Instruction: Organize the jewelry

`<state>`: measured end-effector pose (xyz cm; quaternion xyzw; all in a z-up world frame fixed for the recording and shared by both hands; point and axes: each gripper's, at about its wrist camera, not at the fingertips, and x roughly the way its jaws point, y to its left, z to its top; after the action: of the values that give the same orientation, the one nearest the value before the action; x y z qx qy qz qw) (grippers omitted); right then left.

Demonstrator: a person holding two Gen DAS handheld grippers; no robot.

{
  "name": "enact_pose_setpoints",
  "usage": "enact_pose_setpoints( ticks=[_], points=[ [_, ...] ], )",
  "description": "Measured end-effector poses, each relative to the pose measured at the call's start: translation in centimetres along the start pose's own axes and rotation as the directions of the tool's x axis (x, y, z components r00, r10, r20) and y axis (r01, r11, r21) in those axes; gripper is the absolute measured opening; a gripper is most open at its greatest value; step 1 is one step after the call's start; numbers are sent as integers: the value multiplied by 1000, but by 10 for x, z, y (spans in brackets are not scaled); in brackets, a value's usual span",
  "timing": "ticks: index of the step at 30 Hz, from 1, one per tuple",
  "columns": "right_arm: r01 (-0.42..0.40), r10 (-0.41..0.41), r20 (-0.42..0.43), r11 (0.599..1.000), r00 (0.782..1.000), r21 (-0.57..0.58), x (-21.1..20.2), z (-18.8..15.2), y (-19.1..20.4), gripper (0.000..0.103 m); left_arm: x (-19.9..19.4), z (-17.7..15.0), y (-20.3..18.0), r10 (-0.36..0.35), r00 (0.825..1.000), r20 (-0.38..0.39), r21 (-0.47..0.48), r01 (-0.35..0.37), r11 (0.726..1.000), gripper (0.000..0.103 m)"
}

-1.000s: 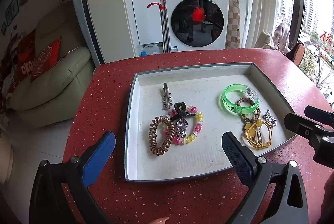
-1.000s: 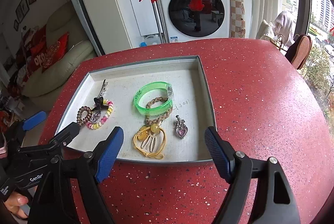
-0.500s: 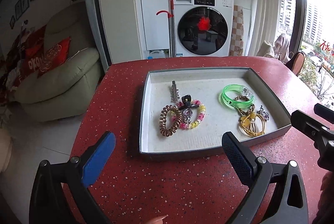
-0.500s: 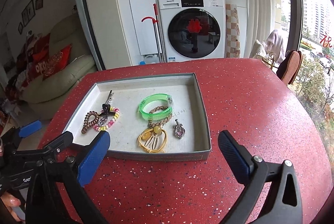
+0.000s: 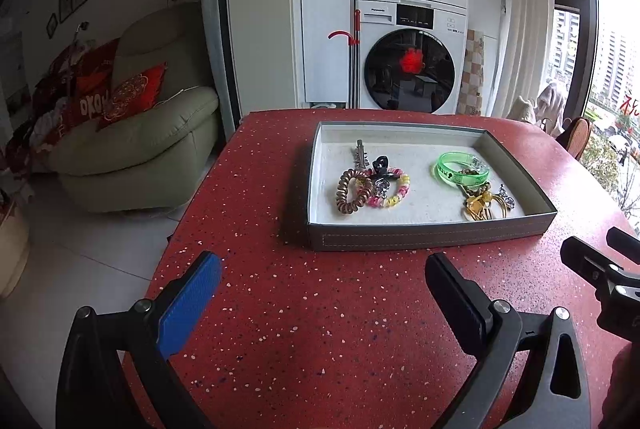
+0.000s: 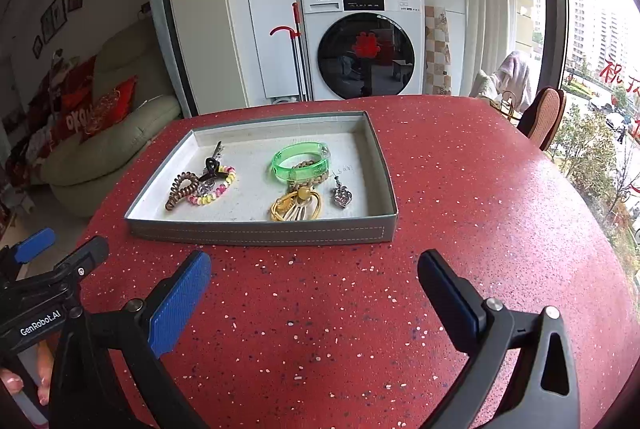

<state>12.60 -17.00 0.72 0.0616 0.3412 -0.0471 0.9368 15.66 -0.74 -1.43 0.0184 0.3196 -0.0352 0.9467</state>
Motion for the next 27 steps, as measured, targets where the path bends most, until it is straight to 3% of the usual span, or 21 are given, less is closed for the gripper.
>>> enact_pose_setpoints(
  ticks=[11,27],
  points=[
    [25,-24,60,1000,998,-4,-29,-16,5,103,-26,-15,-2,12,999,44,5,-12,1000,103],
    [26,-24,97,1000,995,-13,-50,-7,13,103,-45,-8,-2,6,1000,28,-19,-6,1000,103]
  ],
)
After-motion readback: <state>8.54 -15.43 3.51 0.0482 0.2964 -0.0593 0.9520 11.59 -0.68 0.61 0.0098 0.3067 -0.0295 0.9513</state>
